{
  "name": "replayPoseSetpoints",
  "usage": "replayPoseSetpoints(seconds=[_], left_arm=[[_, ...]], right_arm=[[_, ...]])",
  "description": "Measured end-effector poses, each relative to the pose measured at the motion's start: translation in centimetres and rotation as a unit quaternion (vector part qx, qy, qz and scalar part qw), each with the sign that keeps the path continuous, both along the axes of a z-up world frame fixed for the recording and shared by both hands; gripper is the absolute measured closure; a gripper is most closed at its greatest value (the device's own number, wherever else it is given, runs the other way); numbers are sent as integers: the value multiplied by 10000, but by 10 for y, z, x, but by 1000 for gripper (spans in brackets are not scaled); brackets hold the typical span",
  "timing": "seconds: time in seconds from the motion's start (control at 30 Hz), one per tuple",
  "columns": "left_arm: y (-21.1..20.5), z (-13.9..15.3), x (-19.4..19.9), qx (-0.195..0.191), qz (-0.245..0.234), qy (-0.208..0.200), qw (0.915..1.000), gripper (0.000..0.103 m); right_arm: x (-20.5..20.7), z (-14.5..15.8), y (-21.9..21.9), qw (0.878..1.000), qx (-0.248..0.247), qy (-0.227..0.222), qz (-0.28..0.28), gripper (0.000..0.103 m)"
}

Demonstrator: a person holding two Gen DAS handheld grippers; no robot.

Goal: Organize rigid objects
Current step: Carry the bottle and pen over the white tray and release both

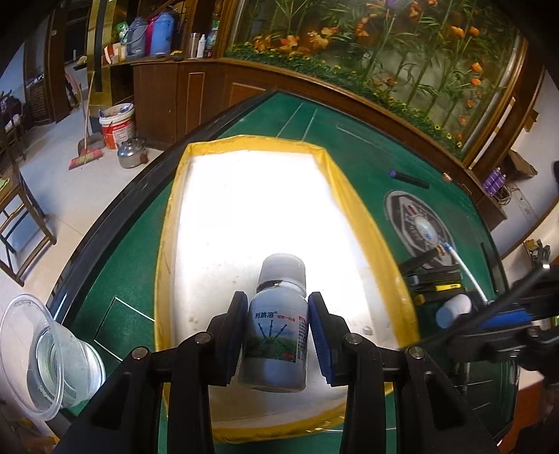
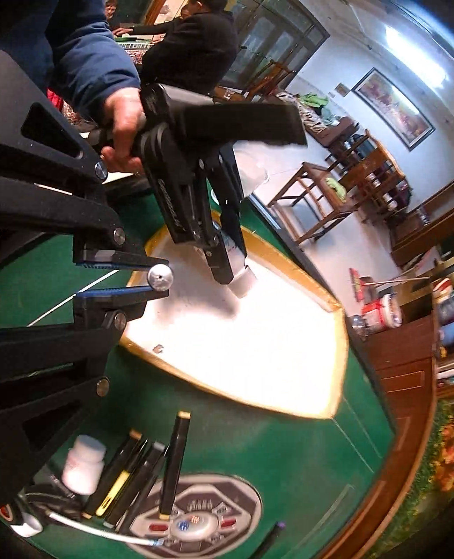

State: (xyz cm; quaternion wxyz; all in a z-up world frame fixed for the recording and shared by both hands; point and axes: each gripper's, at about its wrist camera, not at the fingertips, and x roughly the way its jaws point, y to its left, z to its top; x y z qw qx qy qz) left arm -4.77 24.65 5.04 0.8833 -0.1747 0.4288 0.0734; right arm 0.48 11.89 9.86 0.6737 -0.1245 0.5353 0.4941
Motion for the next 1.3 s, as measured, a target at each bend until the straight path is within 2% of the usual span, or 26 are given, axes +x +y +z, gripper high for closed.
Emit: replayPoseSetpoints(seconds=[0.2, 0.43, 0.77, 0.9, 1.07, 1.13, 1.17, 1.3], left_arm=[[6, -14, 9, 48, -55, 131, 9999, 65], [10, -19, 22, 59, -127, 195, 9997, 65], [12, -29, 31, -19, -168, 326, 9993, 65], [12, -29, 31, -30, -137, 345, 9993, 65], [10, -10, 21, -82, -43, 145, 9999, 65], [6, 1, 14, -80, -46, 9, 10000, 65], [4, 6, 13, -63, -65, -42, 10000, 65], [-16, 30, 5, 188, -247, -283, 9991, 64]], right_arm=[[27, -28, 30, 9994, -274, 109, -161, 95], [60, -38, 66, 9988, -336, 102, -329, 95], [78, -67, 97, 9968, -544, 308, -491, 96], [80, -70, 93, 9967, -463, 432, -509, 93], [96, -42, 62, 9975, -209, 217, -633, 89], [120, -31, 39, 9959, -184, 43, -882, 76], [135, -30, 28, 9944, -205, -17, -1033, 73], [222, -33, -27, 9802, -662, -554, -1781, 72]])
